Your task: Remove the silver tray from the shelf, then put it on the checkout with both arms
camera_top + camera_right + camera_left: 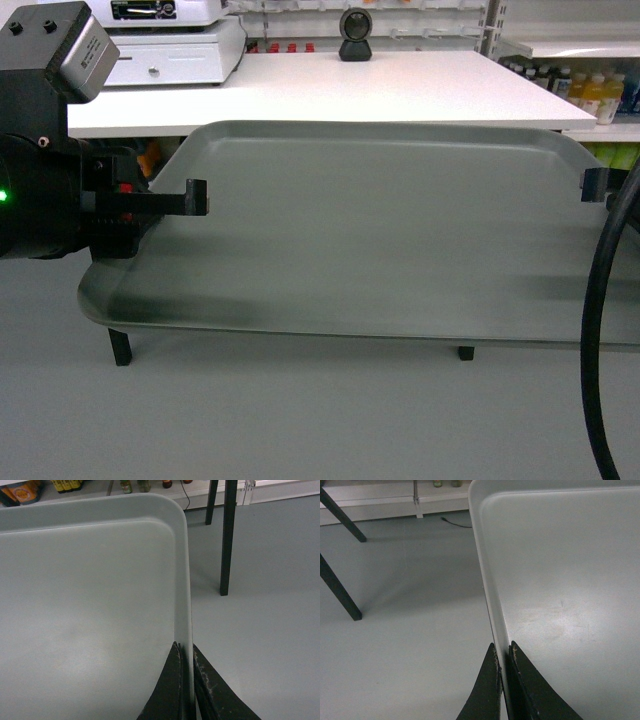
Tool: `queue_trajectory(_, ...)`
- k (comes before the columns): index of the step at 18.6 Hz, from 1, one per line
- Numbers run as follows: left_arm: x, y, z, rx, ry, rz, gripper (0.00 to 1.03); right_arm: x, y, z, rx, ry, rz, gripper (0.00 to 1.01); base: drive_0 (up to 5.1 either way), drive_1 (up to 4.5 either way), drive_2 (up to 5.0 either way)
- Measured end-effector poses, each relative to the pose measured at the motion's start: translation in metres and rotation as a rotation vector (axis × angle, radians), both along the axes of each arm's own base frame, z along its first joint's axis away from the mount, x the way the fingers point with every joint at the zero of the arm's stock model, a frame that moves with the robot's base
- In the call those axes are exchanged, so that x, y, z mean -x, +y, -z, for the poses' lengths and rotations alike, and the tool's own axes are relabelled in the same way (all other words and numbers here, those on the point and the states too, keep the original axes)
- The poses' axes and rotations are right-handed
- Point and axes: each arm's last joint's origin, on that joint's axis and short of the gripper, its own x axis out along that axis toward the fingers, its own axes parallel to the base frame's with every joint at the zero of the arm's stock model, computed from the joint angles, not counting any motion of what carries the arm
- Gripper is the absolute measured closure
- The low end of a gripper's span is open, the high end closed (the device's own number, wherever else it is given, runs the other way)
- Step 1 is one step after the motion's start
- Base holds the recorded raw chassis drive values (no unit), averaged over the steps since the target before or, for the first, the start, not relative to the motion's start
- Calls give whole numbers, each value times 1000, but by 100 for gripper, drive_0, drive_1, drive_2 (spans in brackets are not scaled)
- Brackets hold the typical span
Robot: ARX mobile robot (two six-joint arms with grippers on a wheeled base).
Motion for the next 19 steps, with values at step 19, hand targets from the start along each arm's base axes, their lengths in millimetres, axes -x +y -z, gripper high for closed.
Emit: queue_trajectory(19,0,-1,0,0,2,2,100,0,-1,0,-1,0,2,98,0,0,0)
